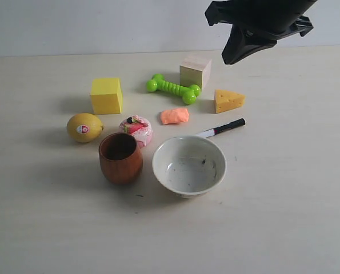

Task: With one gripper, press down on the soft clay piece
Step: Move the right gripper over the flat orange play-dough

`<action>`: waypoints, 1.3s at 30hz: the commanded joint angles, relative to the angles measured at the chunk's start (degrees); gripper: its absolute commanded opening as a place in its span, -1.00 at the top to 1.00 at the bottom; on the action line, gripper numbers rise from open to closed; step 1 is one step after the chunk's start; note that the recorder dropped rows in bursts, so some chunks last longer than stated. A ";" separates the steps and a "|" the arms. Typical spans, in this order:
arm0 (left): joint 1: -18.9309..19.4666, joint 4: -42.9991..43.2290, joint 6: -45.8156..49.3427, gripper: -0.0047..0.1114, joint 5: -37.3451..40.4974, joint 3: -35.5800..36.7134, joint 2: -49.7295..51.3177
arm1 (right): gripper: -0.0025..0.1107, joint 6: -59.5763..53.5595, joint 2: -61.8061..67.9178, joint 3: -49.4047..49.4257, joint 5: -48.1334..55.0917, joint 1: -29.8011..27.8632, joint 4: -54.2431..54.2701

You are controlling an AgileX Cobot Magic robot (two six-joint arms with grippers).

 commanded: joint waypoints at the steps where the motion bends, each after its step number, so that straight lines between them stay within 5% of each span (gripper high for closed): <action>1: 0.04 0.15 0.04 0.92 -0.53 -0.17 -0.36 | 0.96 -0.55 0.19 -0.55 -1.00 0.19 3.40; 17: 0.04 0.15 0.04 0.92 -0.53 -0.17 -0.36 | 0.96 -12.48 10.12 -0.85 -5.72 0.46 21.74; 29: 0.04 0.15 0.04 0.92 -0.53 -0.17 -0.36 | 0.96 9.39 14.68 -14.91 -1.98 8.56 -5.66; 39: 0.04 0.15 0.04 0.92 -0.53 -0.17 -0.36 | 0.96 20.29 23.27 -26.83 8.40 8.56 -8.01</action>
